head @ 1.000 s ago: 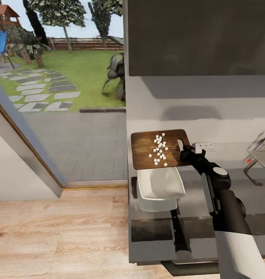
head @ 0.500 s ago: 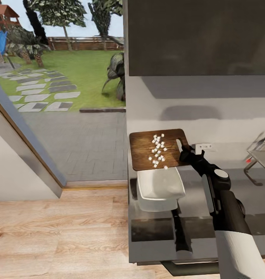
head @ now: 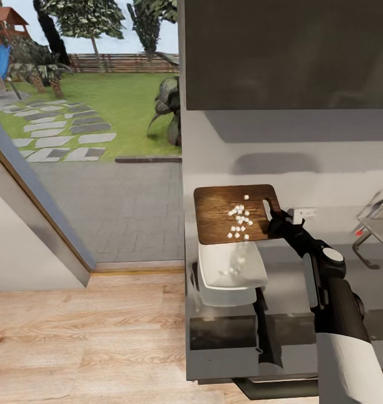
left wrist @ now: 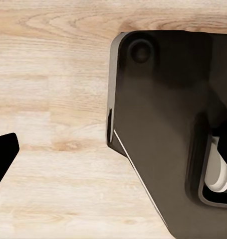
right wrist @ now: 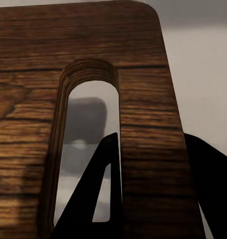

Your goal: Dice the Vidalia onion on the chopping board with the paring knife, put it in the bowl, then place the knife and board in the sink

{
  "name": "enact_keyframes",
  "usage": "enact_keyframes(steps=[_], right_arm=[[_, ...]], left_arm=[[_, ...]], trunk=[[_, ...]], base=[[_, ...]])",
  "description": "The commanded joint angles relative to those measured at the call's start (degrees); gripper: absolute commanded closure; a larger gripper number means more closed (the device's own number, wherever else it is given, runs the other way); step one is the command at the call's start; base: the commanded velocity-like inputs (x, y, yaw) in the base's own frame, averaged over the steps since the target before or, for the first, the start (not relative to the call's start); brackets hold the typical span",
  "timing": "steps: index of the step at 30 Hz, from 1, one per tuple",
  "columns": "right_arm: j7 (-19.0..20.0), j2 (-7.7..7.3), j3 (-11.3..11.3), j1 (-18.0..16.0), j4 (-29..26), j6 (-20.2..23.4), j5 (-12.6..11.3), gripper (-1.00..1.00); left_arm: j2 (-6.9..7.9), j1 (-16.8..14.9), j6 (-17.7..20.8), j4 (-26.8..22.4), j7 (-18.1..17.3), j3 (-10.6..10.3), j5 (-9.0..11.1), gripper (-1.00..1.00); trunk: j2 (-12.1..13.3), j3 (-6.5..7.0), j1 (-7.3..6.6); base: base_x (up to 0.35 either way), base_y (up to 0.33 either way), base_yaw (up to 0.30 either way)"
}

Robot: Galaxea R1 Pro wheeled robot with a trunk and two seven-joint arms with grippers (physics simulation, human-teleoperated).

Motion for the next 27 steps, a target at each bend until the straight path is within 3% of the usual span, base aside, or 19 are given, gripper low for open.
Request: enact_keyframes(steps=[1, 27], right_arm=[[0.42, 0.05, -0.12, -0.05, -0.08, 0.28, 0.30, 1.00], [-0.17, 0.37, 0.05, -0.05, 0.71, -1.57, 0.48, 1.00]], left_arm=[[0.07, 0.01, -0.10, -0.05, -0.14, -0.20, 0.61, -1.00], [0.12, 0.01, -0.13, 0.12, -0.14, -0.20, 0.61, -1.00]], trunk=[[-0.10, -0.09, 0.03], [-0.10, -0.09, 0.03]], base=[[0.000, 0.000, 0.000], [0.026, 0.000, 0.000]])
